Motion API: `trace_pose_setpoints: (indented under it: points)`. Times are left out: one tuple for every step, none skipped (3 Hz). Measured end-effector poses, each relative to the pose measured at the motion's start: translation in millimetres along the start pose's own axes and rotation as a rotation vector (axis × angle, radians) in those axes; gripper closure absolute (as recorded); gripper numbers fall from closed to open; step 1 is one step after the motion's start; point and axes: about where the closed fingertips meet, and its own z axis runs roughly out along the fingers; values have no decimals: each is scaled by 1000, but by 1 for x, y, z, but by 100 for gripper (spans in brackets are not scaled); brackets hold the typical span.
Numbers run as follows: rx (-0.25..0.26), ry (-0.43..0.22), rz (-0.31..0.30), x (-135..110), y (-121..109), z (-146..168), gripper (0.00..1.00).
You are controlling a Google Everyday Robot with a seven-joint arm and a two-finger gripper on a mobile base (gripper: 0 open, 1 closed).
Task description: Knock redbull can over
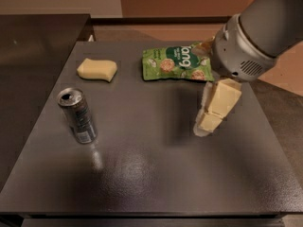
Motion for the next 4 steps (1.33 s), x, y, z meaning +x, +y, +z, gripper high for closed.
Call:
trace_pose_setpoints:
  points:
    - [-43, -119, -25, -48, 4, 36, 0]
    - [-86, -230, -86, -100, 12, 67, 0]
    - [-139, -308, -129, -143, 22, 98, 0]
    - [-202, -363, -187, -181, 38, 124, 0]
